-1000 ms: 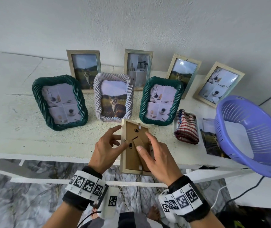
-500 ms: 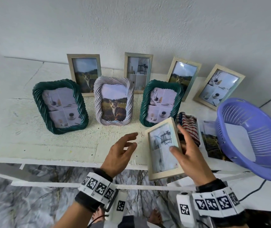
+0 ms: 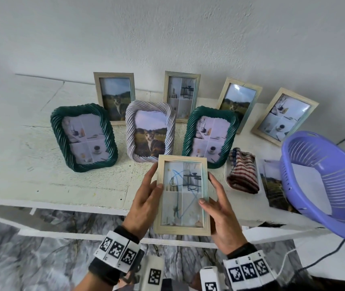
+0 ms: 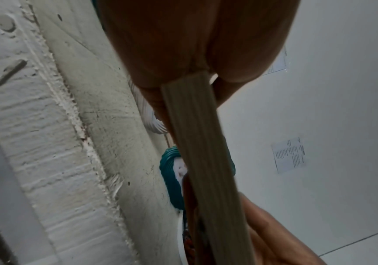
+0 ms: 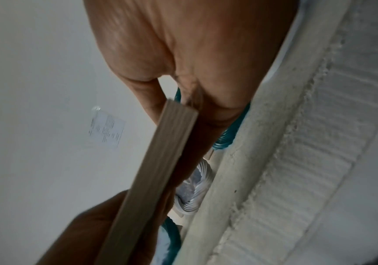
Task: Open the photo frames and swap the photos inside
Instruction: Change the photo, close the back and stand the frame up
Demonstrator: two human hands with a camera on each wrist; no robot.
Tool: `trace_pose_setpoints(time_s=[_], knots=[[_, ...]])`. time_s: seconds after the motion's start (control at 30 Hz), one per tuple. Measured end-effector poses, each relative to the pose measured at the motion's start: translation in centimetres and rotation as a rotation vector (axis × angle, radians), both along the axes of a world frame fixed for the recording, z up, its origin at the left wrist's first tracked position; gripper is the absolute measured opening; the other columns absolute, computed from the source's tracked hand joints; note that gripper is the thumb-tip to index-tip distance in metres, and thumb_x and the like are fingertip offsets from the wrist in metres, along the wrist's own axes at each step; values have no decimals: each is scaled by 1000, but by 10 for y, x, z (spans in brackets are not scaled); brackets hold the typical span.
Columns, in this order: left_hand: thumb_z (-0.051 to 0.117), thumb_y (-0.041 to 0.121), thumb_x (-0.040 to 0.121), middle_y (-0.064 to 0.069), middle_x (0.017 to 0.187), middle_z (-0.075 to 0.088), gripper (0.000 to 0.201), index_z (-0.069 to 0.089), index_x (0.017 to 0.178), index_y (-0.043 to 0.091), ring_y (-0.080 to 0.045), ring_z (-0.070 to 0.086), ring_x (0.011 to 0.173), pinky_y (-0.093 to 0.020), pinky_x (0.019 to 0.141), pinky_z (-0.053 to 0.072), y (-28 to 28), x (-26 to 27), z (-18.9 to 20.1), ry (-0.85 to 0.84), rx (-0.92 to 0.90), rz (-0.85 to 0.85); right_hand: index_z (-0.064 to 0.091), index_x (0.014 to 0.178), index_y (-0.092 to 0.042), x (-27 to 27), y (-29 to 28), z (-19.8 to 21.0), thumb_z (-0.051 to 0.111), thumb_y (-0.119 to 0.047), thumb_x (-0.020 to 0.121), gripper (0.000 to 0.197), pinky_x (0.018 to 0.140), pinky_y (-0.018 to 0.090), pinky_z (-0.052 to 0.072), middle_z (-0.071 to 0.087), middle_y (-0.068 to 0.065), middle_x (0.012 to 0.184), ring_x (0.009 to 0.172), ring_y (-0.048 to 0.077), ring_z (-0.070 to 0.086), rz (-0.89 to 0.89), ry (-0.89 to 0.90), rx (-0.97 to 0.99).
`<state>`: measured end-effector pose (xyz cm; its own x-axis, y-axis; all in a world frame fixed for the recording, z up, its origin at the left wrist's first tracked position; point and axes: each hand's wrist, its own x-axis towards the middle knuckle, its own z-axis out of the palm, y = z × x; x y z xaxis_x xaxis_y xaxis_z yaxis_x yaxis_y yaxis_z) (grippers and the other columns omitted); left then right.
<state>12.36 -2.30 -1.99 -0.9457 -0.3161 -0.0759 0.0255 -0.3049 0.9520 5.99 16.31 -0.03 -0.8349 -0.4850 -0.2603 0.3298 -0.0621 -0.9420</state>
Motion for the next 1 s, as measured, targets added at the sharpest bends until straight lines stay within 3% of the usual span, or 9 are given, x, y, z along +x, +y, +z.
trace_pose_setpoints(time_s=[0.13, 0.23, 0.3, 0.4, 0.53, 0.67, 0.77, 0.87, 1.0], knots=[[43, 23, 95, -10, 121, 68, 58, 28, 150, 27, -32, 62, 114, -44, 98, 50, -5, 2, -7, 24, -94, 57, 41, 140, -31, -17, 9, 8, 53, -31, 95, 47, 91, 24, 50, 66, -1, 112, 105, 7, 64, 74, 301, 344], [39, 20, 95, -6, 115, 70, 57, 27, 151, 28, -23, 66, 105, -30, 91, 50, -10, 3, -11, 67, -200, 72, 47, 136, -14, -51, 20, 8, 55, -18, 94, 43, 80, 35, 58, 65, 2, 100, 84, 15, 65, -49, 655, 654], [38, 22, 96, 8, 92, 68, 57, 26, 151, 31, -14, 58, 79, -24, 80, 46, -12, 4, -12, 67, -292, 70, 54, 128, -7, -79, 27, 14, 58, -13, 93, 36, 79, 35, 55, 64, 9, 104, 86, 19, 62, -230, 841, 854], [41, 31, 96, 15, 71, 44, 56, 30, 150, 36, -13, 36, 65, -21, 62, 35, -12, 3, -19, 77, -342, 93, 57, 124, -8, -119, 34, 17, 54, -27, 95, 35, 83, 39, 47, 59, 23, 114, 103, 36, 57, -371, 817, 1095], [44, 36, 94, 8, 65, 31, 56, 33, 149, 35, -16, 25, 54, -25, 54, 27, -12, 1, -22, 85, -341, 87, 56, 126, -15, -153, 36, -6, 48, -50, 91, 50, 91, 48, 48, 57, 26, 116, 109, 44, 51, -89, 620, 1398], [43, 25, 98, 8, 62, 29, 53, 33, 150, 32, -13, 24, 52, -23, 51, 25, -10, -2, -24, 67, -330, 106, 55, 127, -12, -152, 29, -22, 56, -32, 92, 40, 92, 49, 46, 49, 27, 120, 110, 46, 49, -59, 575, 1411], [45, 38, 96, 2, 67, 33, 55, 33, 150, 33, -16, 30, 59, -28, 60, 31, -11, -3, -23, 55, -302, 111, 56, 128, -9, -150, 29, -20, 59, -21, 91, 39, 91, 47, 46, 49, 28, 116, 107, 46, 51, -157, 569, 1320], [42, 43, 95, 9, 64, 30, 60, 31, 151, 27, -12, 27, 55, -21, 54, 30, -10, -2, -20, 52, -351, 135, 55, 131, -9, -138, 35, 1, 57, -17, 93, 39, 86, 38, 45, 52, 27, 116, 103, 41, 54, -311, 573, 1171], [40, 44, 93, -3, 63, 25, 62, 30, 151, 28, -17, 24, 53, -24, 51, 28, -8, -2, -16, 66, -387, 130, 54, 131, -7, -87, 29, 33, 57, -19, 94, 39, 66, 18, 40, 53, 21, 116, 85, 21, 52, -408, 747, 934]])
